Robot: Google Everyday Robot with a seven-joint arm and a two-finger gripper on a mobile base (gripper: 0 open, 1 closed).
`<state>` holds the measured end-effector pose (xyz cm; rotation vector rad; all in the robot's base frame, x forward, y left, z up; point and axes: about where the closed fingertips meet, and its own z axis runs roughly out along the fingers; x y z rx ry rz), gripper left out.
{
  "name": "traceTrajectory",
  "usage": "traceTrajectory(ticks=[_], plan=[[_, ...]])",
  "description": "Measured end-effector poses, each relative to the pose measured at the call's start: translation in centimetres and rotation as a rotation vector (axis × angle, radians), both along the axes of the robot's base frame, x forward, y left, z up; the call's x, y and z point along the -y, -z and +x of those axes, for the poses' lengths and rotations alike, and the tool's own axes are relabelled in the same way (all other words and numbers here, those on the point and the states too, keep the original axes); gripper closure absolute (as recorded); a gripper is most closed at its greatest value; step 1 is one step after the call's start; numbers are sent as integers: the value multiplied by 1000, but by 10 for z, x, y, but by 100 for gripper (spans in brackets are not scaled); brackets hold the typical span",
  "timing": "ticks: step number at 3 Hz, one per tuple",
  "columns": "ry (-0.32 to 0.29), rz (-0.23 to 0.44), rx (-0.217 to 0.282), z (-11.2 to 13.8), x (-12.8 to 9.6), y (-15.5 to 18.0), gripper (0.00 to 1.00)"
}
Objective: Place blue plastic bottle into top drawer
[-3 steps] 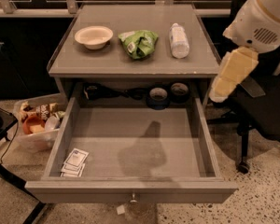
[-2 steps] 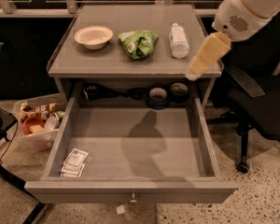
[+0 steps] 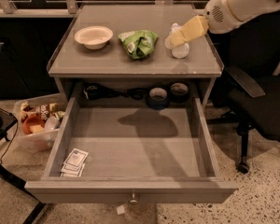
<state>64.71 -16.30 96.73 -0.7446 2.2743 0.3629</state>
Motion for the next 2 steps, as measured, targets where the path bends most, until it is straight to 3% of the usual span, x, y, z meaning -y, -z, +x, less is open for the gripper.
traceTrajectory(ticks=[1,2], plan=[[151,101,-15,39,2,3,0],[156,101,-17,40,2,4,0]])
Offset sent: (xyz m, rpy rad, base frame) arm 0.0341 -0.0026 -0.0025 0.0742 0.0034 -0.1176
